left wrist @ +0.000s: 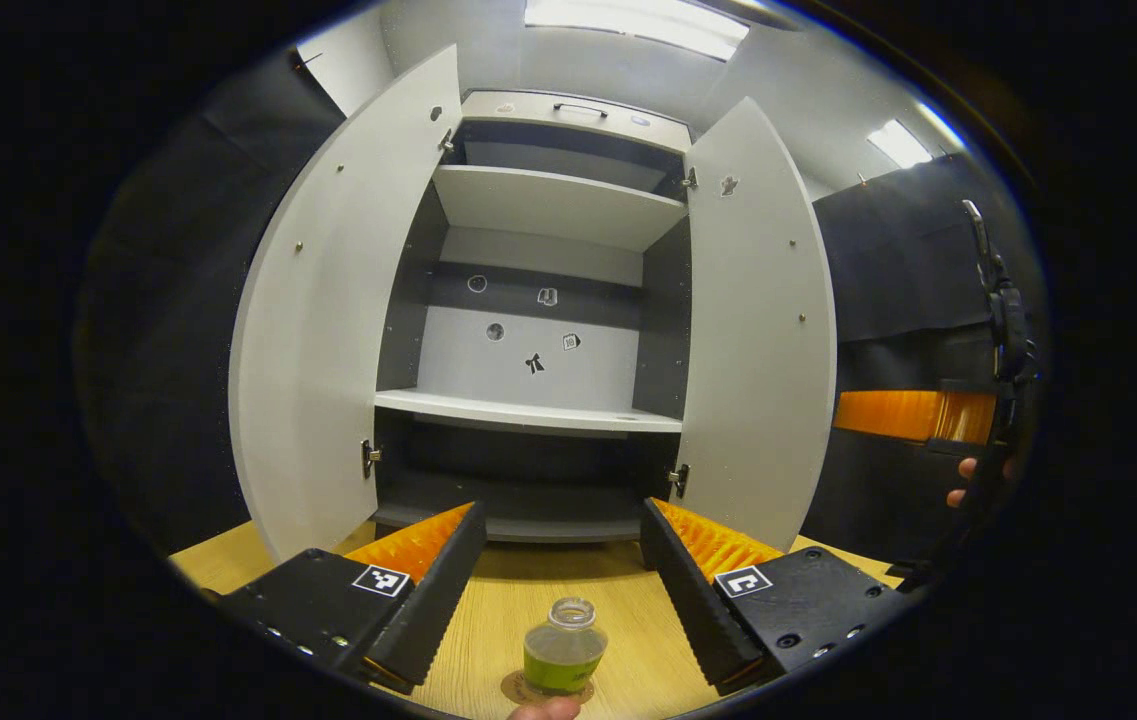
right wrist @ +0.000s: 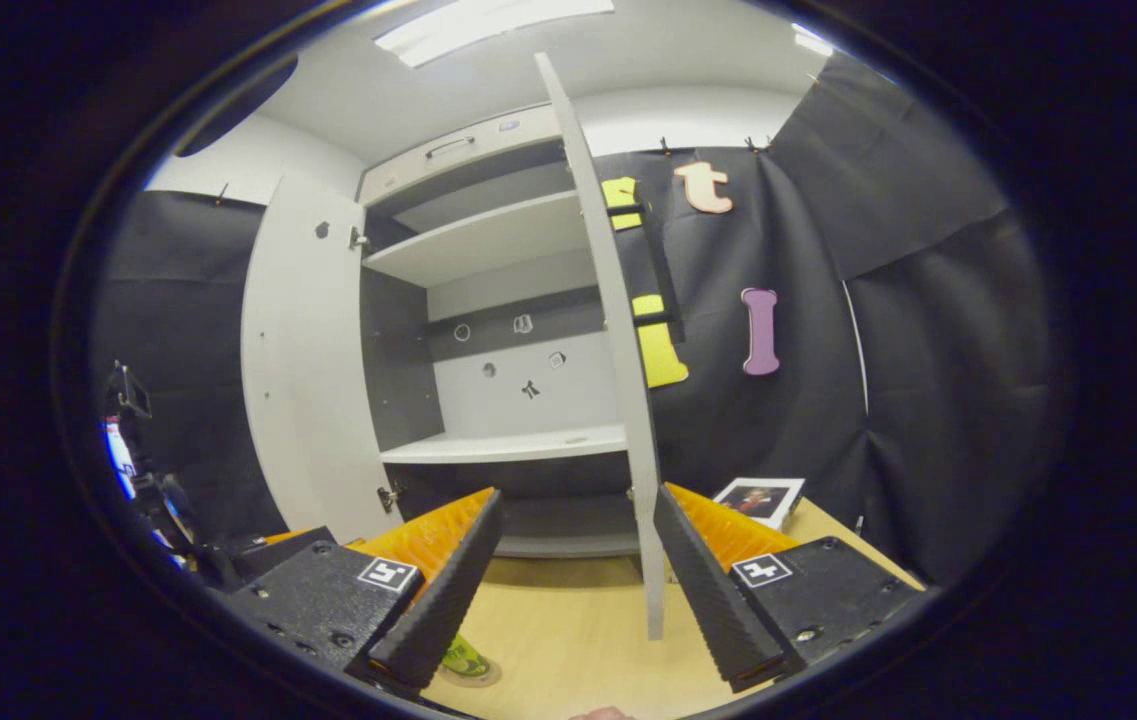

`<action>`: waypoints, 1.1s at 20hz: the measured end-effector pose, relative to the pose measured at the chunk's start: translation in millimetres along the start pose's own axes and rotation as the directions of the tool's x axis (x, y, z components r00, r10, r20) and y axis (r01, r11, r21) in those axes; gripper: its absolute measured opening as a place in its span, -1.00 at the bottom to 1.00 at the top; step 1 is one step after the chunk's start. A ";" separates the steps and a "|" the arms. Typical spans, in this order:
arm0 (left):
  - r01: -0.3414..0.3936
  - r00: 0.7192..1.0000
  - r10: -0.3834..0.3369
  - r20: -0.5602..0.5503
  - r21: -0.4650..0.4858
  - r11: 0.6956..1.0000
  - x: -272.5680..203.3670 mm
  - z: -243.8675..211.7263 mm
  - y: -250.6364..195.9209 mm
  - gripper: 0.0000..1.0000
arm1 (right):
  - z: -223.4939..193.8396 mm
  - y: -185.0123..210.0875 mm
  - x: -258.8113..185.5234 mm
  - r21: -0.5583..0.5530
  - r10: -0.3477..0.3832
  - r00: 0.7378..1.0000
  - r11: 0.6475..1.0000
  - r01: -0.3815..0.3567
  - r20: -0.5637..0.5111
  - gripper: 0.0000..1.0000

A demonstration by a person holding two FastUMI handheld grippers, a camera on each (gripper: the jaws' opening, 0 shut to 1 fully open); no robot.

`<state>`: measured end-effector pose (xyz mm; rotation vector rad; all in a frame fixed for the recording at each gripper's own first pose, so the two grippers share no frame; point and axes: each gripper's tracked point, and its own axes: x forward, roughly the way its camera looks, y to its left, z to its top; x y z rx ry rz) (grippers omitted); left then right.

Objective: Grasp the bottle in the cabinet with the left hand and place it on the coaster, then close the right door with the right hand and the left door with the left hand.

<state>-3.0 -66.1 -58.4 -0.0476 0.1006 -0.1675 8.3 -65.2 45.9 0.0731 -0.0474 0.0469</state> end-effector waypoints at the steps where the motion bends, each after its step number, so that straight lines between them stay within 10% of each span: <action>1: 0.000 1.000 0.000 0.000 0.003 1.000 -1.4 1.4 0.8 0.90 | 22.8 -11.1 1.8 -0.001 -0.014 0.999 1.000 0.014 0.045 0.90; 8: -0.035 0.999 0.035 -0.003 -0.002 0.999 -9.6 0.7 12.1 0.90 | 126.8 -78.7 47.5 0.018 -0.154 0.973 0.988 0.153 0.169 0.96; 22: -0.034 0.999 0.034 -0.019 -0.033 0.999 0.2 -8.9 19.1 0.90 | 141.4 -86.2 79.5 -0.056 -0.160 0.974 0.984 0.171 0.163 0.95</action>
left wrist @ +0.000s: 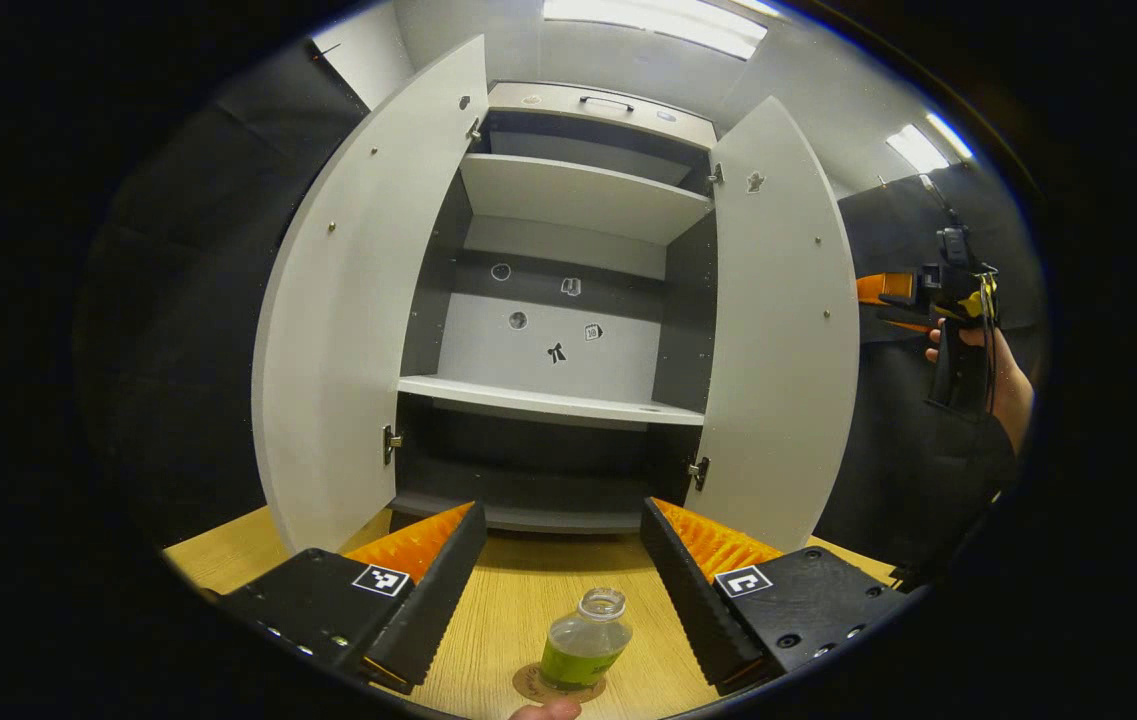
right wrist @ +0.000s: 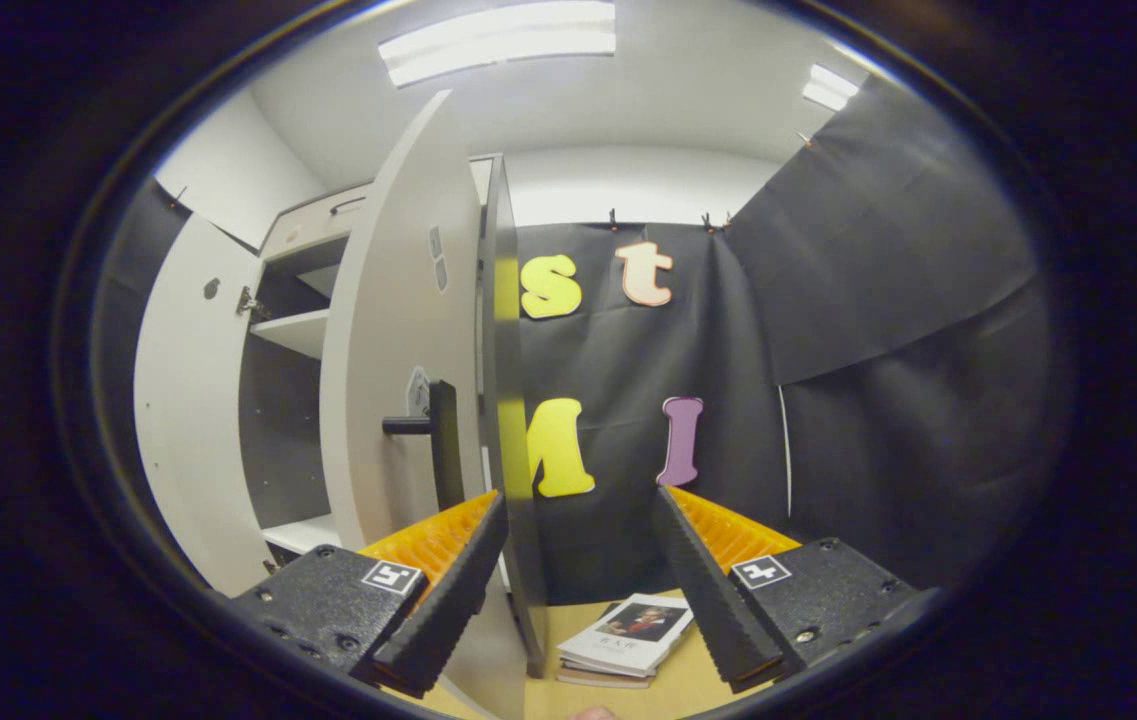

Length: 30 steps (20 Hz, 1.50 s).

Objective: Grasp the bottle in the cabinet with the left hand and place it on the coaster, then close the right door with the right hand and the left door with the left hand.

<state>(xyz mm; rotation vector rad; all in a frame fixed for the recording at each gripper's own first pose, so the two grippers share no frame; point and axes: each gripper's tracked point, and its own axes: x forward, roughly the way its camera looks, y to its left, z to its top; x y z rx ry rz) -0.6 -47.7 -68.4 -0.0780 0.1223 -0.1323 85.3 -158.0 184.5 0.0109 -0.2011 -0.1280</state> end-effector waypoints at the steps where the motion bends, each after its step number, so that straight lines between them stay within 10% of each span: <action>1: 0.003 1.000 -0.003 0.004 0.001 1.000 0.7 0.7 0.2 0.90 | 0.4 7.9 1.0 0.003 0.016 1.000 1.000 -0.016 -0.005 0.86; 17: -0.110 0.994 0.110 0.011 0.034 0.993 -13.8 8.6 49.5 0.89 | -34.0 156.6 38.8 -0.026 0.279 0.958 0.959 -0.281 -0.068 0.96; 25: -0.146 0.989 0.145 0.015 0.036 0.989 -21.8 13.0 59.6 0.89 | -43.1 159.6 19.4 -0.032 0.282 0.958 0.958 -0.284 -0.053 0.96; 30: -0.139 0.990 0.138 0.026 0.020 0.990 -19.5 21.1 57.9 0.90 | -70.2 108.8 -28.2 -0.078 0.151 0.987 0.985 -0.155 -0.052 0.97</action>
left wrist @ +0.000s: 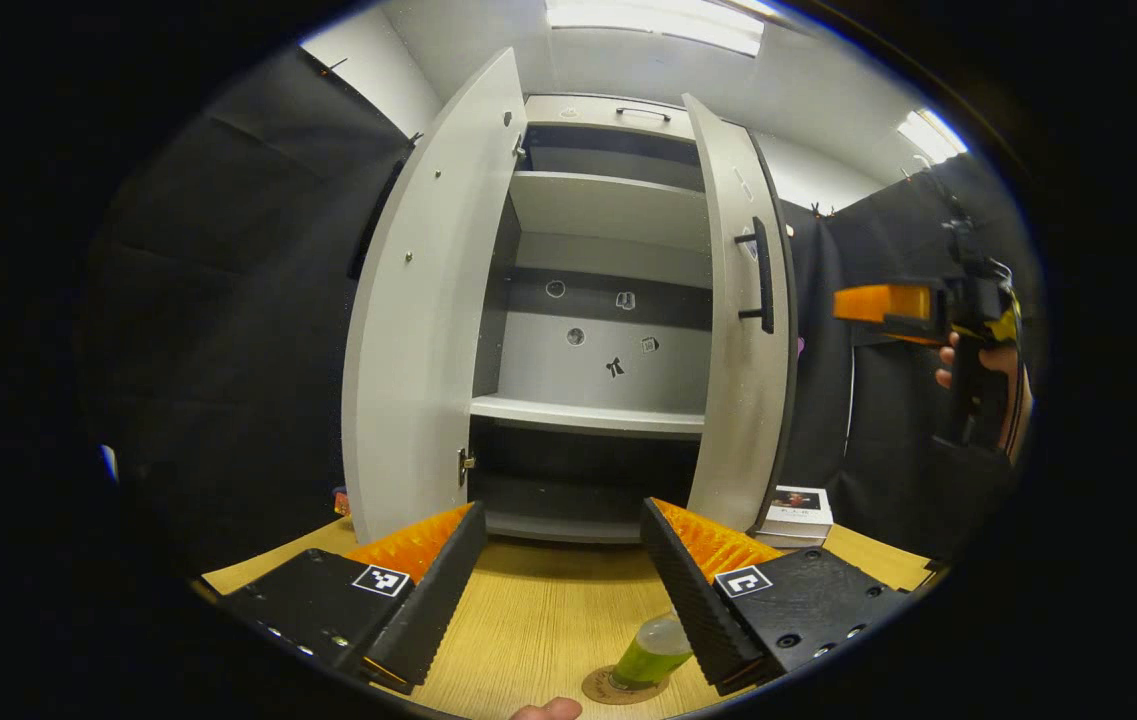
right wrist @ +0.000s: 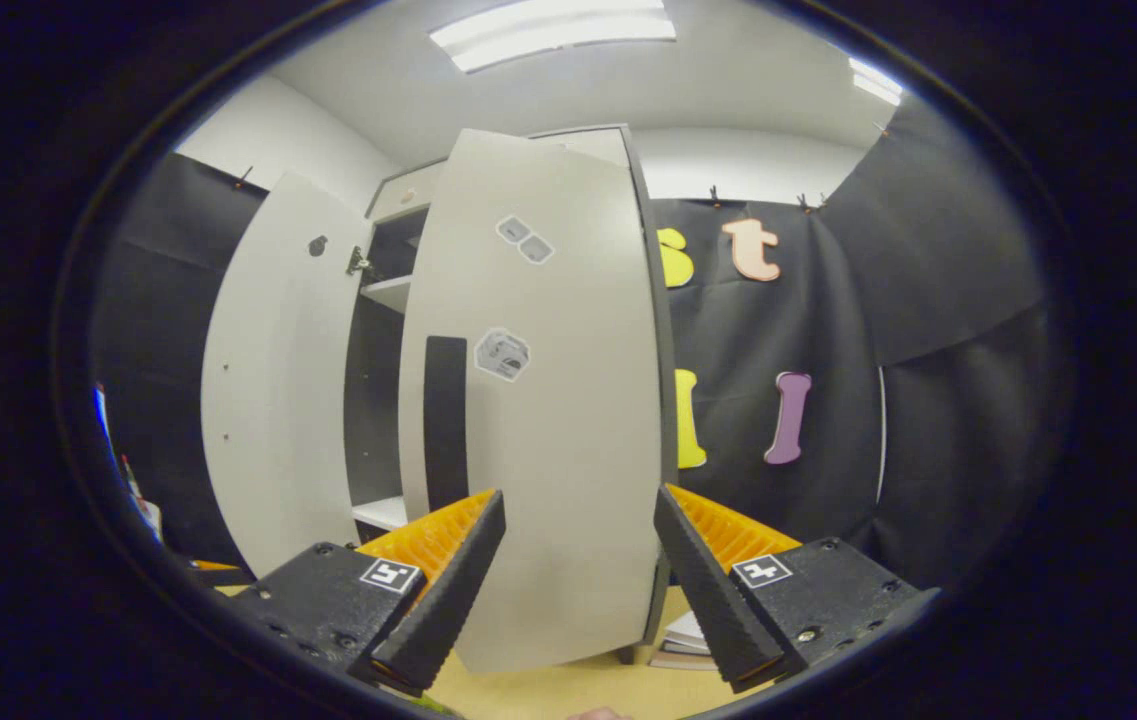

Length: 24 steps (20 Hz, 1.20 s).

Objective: Grasp the bottle in the cabinet with the left hand and place it on the coaster, then close the right door with the right hand and the left door with the left hand.

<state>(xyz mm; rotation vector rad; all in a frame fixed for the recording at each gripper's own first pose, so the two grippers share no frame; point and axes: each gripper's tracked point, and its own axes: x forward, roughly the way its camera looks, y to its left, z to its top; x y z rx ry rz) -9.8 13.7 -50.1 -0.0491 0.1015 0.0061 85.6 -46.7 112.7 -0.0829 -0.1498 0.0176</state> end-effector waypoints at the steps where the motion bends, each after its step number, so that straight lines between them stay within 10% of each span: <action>1: 0.003 1.000 -0.003 -0.001 -0.010 1.000 3.7 1.8 0.3 0.90 | -10.5 -9.5 -11.5 -0.014 -0.035 0.999 0.999 0.035 -0.005 0.87; 12: -0.114 0.993 0.114 0.024 -0.027 0.993 7.3 37.7 61.7 0.89 | -125.3 -40.6 -90.7 0.042 -0.135 0.971 0.988 0.147 -0.198 0.97; 24: -0.427 0.872 0.432 0.230 -0.073 0.901 21.6 173.4 246.1 0.90 | -116.6 -38.7 -81.9 0.105 -0.111 0.977 0.986 0.131 -0.180 0.97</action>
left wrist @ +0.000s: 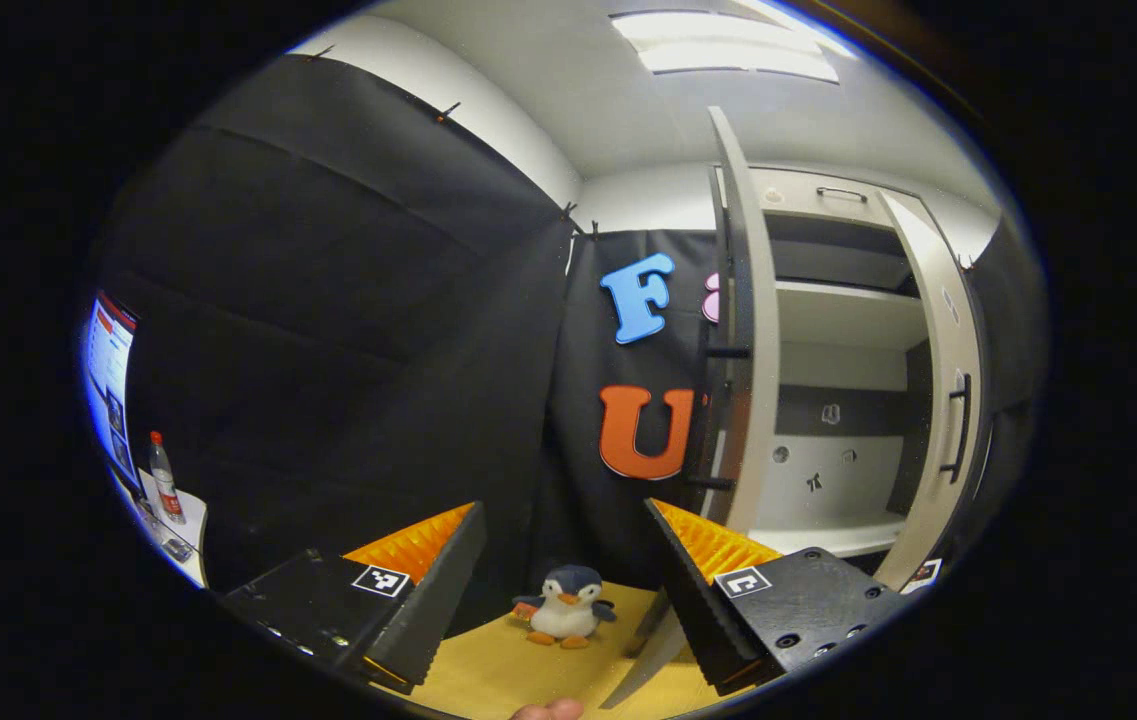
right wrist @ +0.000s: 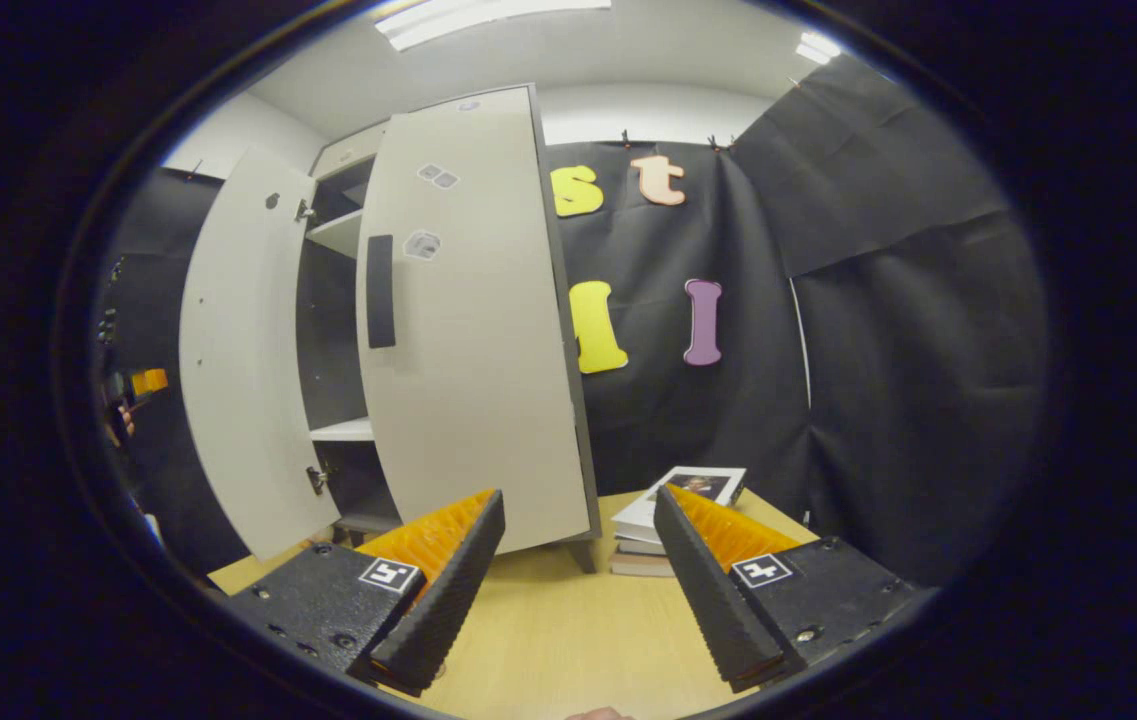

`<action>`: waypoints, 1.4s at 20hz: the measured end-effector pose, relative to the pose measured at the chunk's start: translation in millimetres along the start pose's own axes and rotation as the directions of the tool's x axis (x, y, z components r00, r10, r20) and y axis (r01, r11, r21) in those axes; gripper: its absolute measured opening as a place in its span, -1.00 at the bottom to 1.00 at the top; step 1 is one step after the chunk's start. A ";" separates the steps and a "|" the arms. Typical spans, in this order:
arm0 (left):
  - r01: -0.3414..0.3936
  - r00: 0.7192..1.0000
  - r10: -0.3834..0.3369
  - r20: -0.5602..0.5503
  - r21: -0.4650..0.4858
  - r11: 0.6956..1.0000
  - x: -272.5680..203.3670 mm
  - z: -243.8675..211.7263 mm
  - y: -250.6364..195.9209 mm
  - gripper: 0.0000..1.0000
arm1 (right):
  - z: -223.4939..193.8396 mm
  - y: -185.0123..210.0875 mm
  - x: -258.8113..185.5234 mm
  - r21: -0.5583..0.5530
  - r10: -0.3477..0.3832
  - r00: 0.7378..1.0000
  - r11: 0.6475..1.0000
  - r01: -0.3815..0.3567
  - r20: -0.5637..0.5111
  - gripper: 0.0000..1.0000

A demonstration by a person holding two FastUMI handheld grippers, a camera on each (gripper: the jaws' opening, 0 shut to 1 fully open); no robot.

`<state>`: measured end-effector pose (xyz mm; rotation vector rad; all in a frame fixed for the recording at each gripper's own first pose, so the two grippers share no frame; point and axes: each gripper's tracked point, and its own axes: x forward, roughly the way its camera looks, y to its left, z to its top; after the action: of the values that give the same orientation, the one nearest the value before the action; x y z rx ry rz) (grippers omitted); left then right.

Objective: Grasp the bottle in the cabinet with the left hand and place it on the coaster, then close the right door with the right hand and the left door with the left hand.

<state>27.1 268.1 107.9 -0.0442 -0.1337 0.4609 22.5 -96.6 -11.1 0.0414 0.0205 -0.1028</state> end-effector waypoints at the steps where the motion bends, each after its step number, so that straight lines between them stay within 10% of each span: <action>1: 0.005 1.000 -0.005 0.007 -0.004 1.000 10.5 1.8 -2.0 0.90 | -0.2 -1.1 -0.3 -0.001 -0.002 1.000 1.000 0.002 -0.001 0.97; 9: -0.009 0.998 0.006 0.063 0.052 0.999 44.6 11.6 -13.9 0.99 | 0.3 -9.6 -0.5 0.005 -0.022 1.000 1.000 0.022 -0.007 0.98; 28: 0.389 0.920 -0.390 -0.044 -0.035 0.921 17.7 -18.4 -174.7 0.88 | 16.7 -19.4 -11.4 0.047 -0.052 0.998 0.998 0.051 0.026 0.97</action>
<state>122.3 119.4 104.5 -0.0524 -0.0951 0.0582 9.5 -115.5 5.0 0.0858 -0.0084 -0.1552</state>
